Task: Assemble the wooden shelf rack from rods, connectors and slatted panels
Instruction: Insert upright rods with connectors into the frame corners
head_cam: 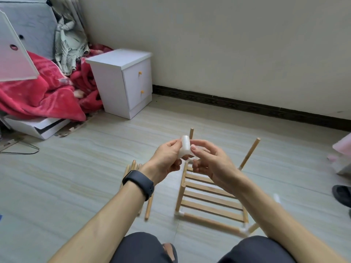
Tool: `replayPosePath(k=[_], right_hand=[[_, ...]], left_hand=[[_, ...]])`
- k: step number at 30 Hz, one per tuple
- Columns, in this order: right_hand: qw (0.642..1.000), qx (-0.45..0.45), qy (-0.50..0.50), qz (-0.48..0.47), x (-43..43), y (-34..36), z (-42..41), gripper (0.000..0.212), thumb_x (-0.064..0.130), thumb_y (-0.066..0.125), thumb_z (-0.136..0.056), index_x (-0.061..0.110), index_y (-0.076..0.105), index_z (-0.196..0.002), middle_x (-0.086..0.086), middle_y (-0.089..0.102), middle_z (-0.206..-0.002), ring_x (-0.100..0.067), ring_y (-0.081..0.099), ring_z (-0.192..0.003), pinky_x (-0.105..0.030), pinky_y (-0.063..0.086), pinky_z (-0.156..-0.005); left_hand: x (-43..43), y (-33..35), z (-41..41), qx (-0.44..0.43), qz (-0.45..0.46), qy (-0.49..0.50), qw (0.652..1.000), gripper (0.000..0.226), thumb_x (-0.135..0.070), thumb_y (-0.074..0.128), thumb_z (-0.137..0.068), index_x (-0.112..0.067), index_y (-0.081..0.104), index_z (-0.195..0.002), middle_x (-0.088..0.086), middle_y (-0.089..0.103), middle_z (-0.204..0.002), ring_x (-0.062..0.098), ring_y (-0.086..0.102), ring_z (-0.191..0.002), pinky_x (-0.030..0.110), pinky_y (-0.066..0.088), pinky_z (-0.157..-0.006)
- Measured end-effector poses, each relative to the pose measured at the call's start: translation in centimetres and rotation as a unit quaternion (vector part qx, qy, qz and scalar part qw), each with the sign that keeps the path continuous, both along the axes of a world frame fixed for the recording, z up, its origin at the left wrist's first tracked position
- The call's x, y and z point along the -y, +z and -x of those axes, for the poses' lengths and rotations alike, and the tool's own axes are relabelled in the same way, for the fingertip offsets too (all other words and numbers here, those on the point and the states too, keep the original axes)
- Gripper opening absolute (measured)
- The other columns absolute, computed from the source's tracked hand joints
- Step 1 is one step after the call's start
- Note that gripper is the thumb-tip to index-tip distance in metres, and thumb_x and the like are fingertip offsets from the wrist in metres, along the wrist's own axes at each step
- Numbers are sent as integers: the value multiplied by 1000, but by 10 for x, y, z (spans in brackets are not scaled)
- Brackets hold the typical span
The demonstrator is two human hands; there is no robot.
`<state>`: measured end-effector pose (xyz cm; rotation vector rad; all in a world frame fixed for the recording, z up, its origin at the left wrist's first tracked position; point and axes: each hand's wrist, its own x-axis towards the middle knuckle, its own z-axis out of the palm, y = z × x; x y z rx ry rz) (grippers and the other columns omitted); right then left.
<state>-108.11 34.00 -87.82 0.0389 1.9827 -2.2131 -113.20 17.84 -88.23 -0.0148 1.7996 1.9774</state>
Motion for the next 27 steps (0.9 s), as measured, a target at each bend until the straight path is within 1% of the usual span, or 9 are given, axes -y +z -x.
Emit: replayPosePath(k=[2, 5, 8, 11, 14, 18, 21, 23, 27], right_hand=[[1000, -4, 6, 5, 2, -2, -3, 39, 38, 69, -91, 9, 72, -116, -16, 66, -106, -17, 60, -69, -31, 54, -71], [999, 1, -48, 11, 4, -4, -4, 42, 43, 64, -94, 4, 74, -108, -11, 68, -94, -13, 58, -64, -28, 52, -65], [993, 23, -107, 31, -2, -8, -5, 39, 41, 59, -100, 6, 75, -104, -7, 72, -88, -10, 55, -58, -23, 51, -57], [992, 35, -114, 39, -10, -14, -6, 36, 41, 57, -101, 9, 70, -111, -7, 77, -91, -9, 55, -57, -22, 50, -56], [996, 43, -81, 22, -15, -19, -8, 31, 35, 62, -100, 17, 60, -124, -12, 77, -101, -11, 61, -60, -26, 53, -59], [998, 45, -45, -18, -19, -29, -10, 30, 36, 72, -93, 32, 68, -122, -10, 71, -111, -16, 66, -74, -28, 57, -71], [997, 54, -54, -10, -20, -36, -6, 28, 37, 72, -92, 19, 71, -114, -12, 70, -116, -17, 69, -82, -33, 58, -82], [995, 78, -52, 22, -20, -43, -1, 35, 36, 73, -90, 7, 67, -108, -11, 73, -110, -19, 71, -83, -34, 58, -83], [991, 118, -8, 66, -15, -56, 3, 49, 36, 85, -69, 5, 66, -102, -10, 76, -93, -17, 71, -79, -29, 59, -80]], left_hand=[[-2, 1, -2, -13, 49, 24, 998, 46, -52, 47, -103, -14, 71, -109, -3, 65, -63, 9, 46, -50, 23, 42, -51], [-9, 3, -5, -51, 98, 34, 993, 49, -56, 39, -104, -17, 68, -106, -6, 65, -59, 7, 48, -47, 22, 42, -48], [-12, 1, -7, -83, 70, 9, 994, 36, -51, 49, -102, -22, 68, -110, -5, 69, -73, 7, 52, -50, 21, 45, -51], [-9, -3, -7, -85, 20, -12, 996, 26, -44, 61, -98, -27, 66, -118, -4, 74, -82, 8, 56, -55, 21, 47, -56], [-8, -9, -3, -91, 28, -5, 995, 32, -46, 62, -97, -18, 73, -108, -4, 69, -76, 9, 50, -53, 19, 44, -53], [-7, -16, 1, -77, 66, -17, 995, 41, -49, 61, -96, -11, 74, -106, -3, 56, -76, 9, 45, -53, 19, 41, -52], [-6, -20, 4, -70, 89, -47, 992, 42, -50, 58, -97, -10, 72, -98, -1, 51, -78, 9, 44, -53, 19, 40, -53], [-8, -24, 5, -70, 105, -67, 990, 41, -48, 55, -100, -11, 72, -100, 0, 53, -79, 10, 47, -56, 21, 41, -55], [-12, -31, 9, -82, 143, -92, 982, 38, -43, 49, -104, -13, 72, -107, -1, 68, -83, 10, 60, -70, 20, 47, -59]])
